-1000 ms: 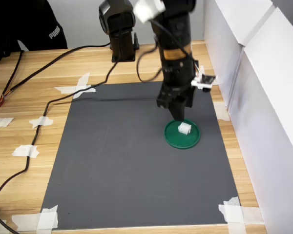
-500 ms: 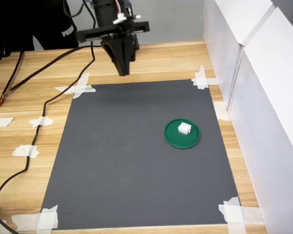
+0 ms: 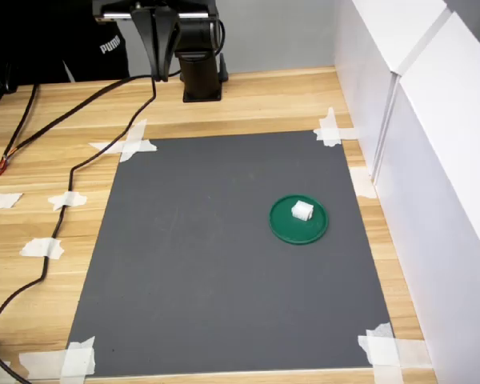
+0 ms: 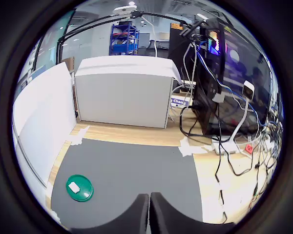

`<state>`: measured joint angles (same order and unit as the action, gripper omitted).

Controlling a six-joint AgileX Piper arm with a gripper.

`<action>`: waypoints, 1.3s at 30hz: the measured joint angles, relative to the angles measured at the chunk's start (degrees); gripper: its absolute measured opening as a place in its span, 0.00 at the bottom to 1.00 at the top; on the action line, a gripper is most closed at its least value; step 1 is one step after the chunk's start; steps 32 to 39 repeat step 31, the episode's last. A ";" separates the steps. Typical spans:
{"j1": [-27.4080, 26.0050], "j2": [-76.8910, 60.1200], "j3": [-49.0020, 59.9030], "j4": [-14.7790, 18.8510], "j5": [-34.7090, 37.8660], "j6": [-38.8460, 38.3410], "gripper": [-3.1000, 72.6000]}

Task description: Grasp a white terminal and put it on the green lid.

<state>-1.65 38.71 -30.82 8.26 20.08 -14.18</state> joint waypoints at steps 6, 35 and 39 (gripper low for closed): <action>0.00 -7.13 8.61 0.51 -1.17 1.16 0.02; 0.00 -33.42 25.35 3.54 -1.03 1.22 0.02; 0.00 -33.42 25.35 3.54 -1.03 1.22 0.02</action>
